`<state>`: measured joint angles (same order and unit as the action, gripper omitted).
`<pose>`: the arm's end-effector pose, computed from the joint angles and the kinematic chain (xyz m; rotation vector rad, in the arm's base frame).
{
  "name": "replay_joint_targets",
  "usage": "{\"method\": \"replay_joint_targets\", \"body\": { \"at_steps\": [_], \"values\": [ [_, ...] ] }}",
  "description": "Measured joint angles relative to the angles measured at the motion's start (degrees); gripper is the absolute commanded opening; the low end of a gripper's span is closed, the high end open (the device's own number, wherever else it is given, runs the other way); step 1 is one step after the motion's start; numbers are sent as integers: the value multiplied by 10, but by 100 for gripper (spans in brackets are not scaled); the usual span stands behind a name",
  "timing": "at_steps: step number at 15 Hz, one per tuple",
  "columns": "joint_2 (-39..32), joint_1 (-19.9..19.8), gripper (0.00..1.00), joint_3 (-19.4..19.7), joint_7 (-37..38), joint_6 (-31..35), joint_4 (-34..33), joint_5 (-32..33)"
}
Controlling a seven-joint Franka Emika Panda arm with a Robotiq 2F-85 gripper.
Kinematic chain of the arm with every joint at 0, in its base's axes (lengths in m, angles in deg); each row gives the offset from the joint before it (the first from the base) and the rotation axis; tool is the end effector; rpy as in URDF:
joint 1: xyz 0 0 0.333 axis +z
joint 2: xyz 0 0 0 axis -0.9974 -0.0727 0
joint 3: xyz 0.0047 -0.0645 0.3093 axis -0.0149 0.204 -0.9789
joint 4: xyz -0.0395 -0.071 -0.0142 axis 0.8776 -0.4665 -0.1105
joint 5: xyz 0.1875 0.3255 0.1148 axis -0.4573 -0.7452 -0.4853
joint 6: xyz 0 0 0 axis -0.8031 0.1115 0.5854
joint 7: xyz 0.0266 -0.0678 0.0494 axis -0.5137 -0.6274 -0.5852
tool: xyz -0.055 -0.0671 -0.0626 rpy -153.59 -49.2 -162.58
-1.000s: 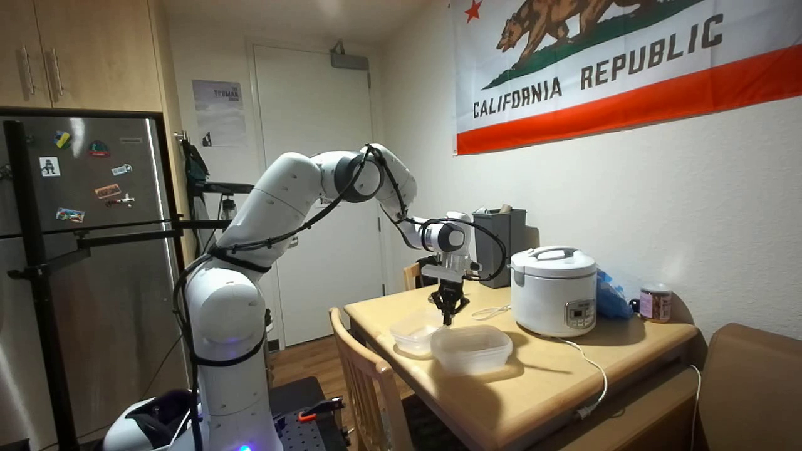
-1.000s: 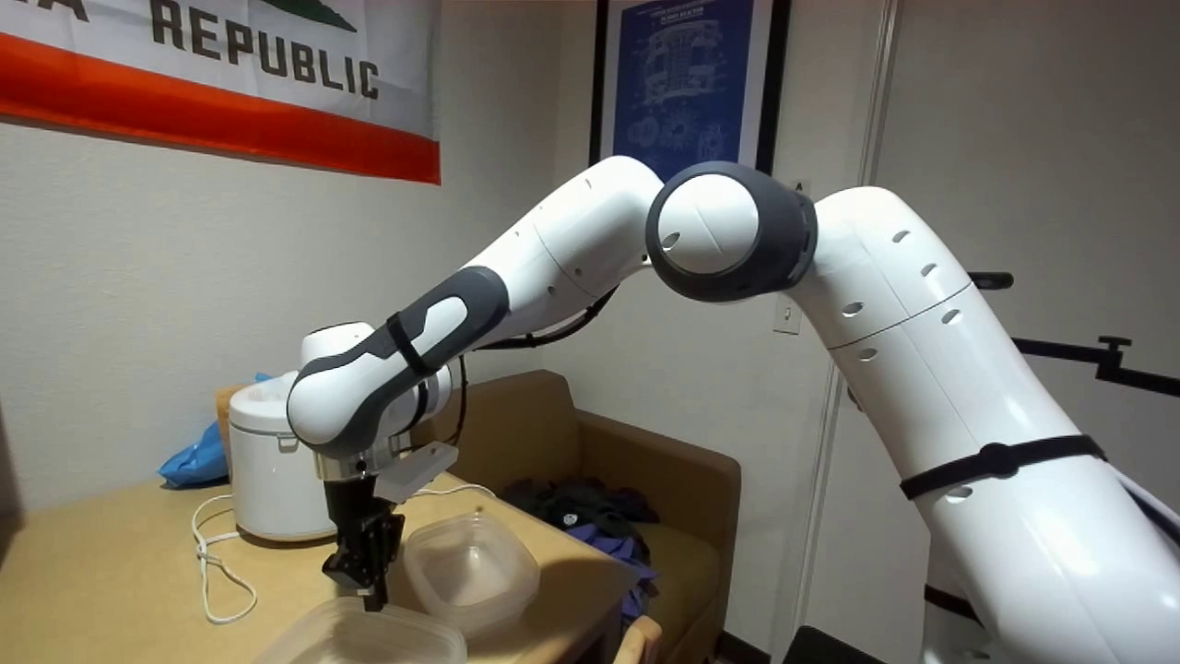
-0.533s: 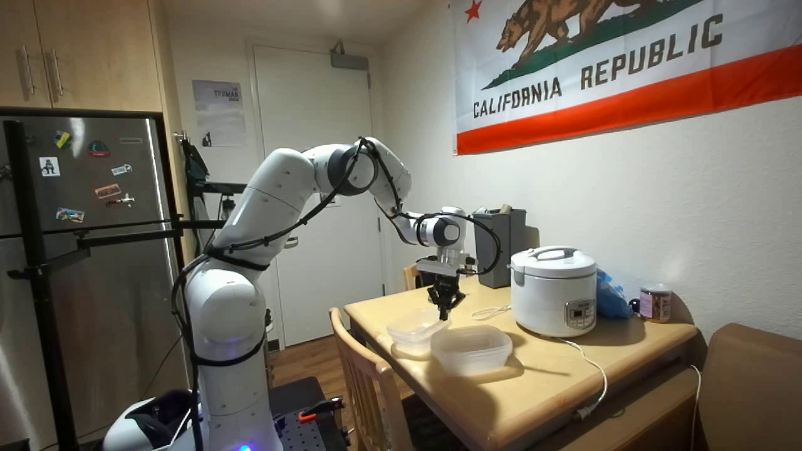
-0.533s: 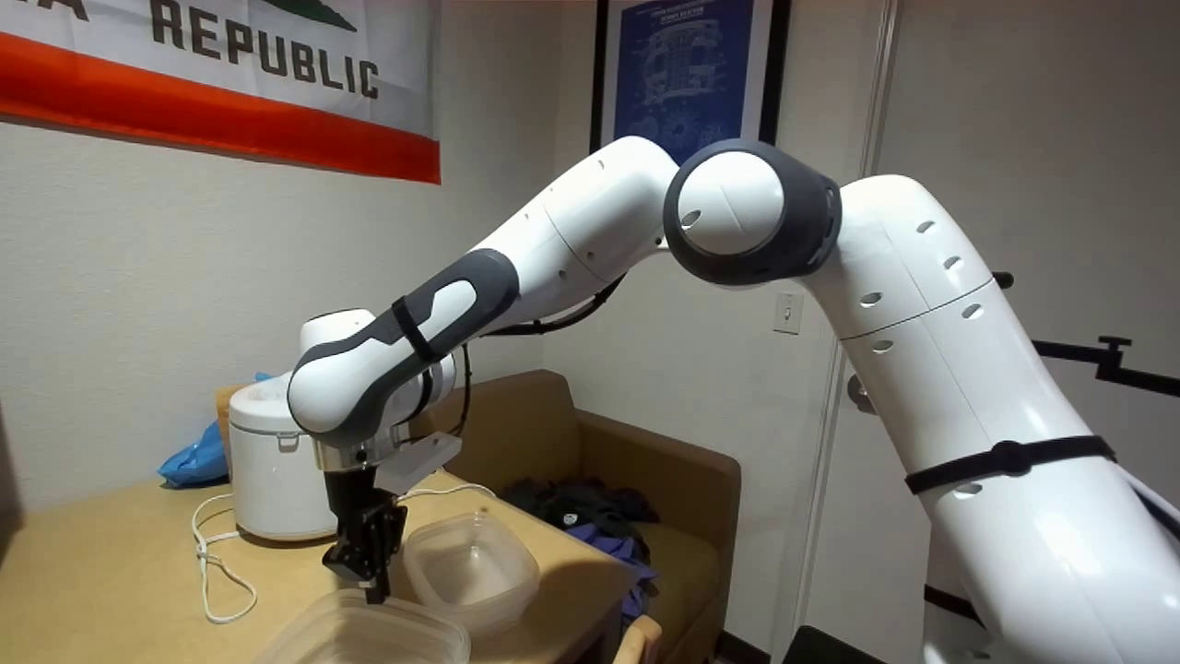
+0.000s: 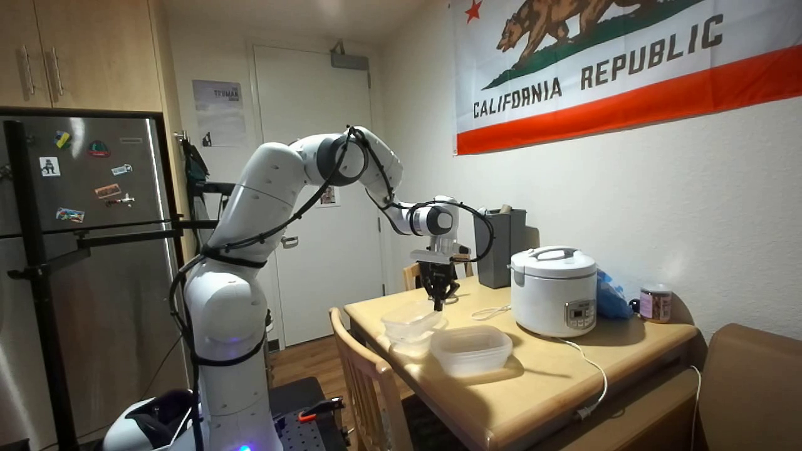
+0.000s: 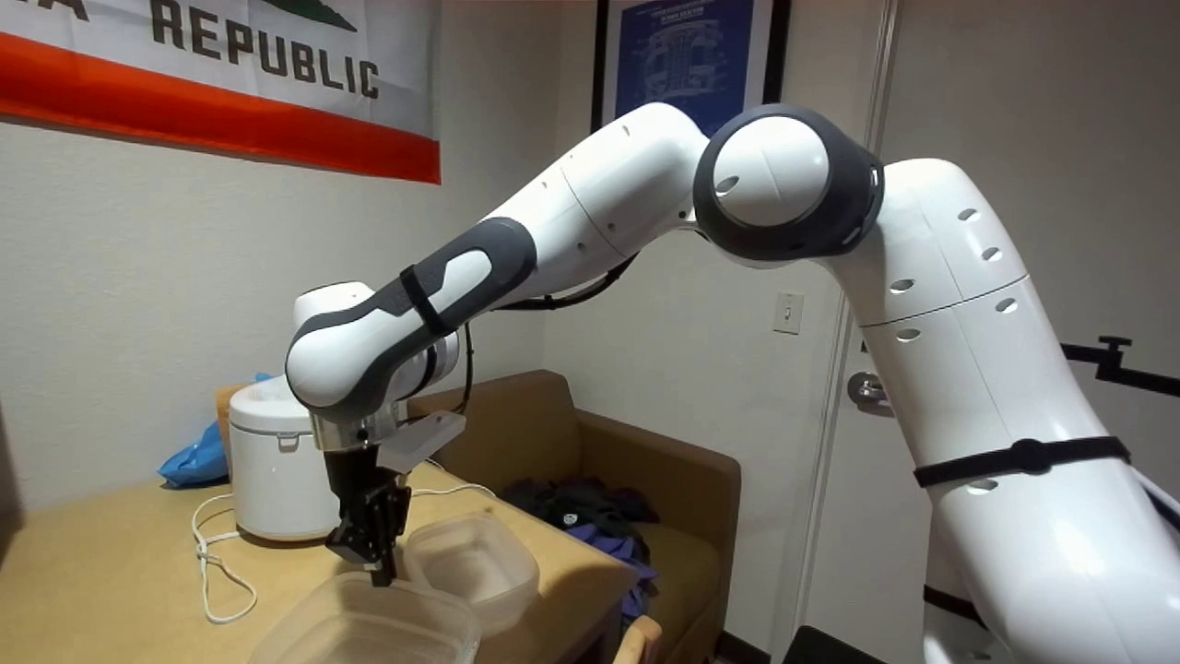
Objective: Put the bowls inside one another
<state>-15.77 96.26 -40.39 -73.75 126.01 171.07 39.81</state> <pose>0.6106 0.1875 0.2843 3.0123 0.7178 -0.2954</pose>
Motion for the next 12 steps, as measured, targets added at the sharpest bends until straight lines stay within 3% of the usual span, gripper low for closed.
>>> {"method": "replay_joint_targets", "body": {
  "at_steps": [12],
  "values": [
    [77, -27, 2, 9, 53, -8, 2, -24]
  ]
}}
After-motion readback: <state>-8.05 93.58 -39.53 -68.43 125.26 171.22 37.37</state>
